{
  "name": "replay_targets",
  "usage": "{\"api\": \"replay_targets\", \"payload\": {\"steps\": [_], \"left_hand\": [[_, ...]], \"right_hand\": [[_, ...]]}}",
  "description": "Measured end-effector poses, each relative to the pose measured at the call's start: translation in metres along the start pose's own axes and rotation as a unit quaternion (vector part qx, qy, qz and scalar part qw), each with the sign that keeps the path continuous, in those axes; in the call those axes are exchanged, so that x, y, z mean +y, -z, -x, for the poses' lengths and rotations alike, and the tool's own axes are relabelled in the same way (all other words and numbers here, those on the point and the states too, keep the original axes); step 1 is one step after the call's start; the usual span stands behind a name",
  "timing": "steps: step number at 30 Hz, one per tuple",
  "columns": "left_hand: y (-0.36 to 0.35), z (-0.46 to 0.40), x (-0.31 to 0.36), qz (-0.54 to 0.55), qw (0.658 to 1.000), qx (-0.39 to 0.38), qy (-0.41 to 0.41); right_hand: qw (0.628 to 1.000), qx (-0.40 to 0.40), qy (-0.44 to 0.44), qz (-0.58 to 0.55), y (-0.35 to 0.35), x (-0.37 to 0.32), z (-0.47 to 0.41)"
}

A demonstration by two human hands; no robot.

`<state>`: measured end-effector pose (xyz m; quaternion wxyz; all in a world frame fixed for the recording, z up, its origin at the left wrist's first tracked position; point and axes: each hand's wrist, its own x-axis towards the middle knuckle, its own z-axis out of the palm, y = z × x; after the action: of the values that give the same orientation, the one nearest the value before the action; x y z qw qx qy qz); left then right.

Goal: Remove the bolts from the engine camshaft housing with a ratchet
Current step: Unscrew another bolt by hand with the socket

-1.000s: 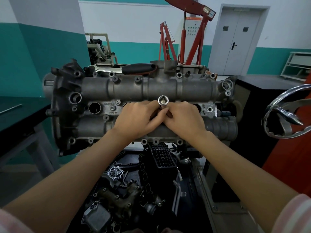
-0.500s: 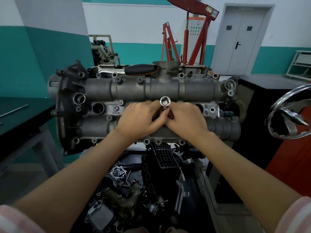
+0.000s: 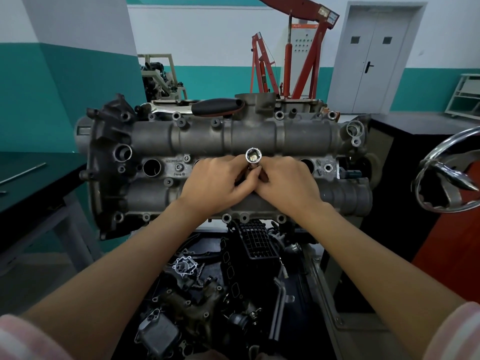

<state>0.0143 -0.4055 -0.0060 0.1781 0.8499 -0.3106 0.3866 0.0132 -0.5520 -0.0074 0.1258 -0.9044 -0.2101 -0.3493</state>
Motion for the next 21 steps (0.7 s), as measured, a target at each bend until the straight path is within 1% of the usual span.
{"api": "replay_targets", "payload": {"steps": [21], "left_hand": [[-0.0004,0.0002,-0.0006,-0.003,1.0,0.002,-0.005]], "right_hand": [[1.0,0.001,0.007,0.02,-0.0038,0.0012,-0.0001]]}}
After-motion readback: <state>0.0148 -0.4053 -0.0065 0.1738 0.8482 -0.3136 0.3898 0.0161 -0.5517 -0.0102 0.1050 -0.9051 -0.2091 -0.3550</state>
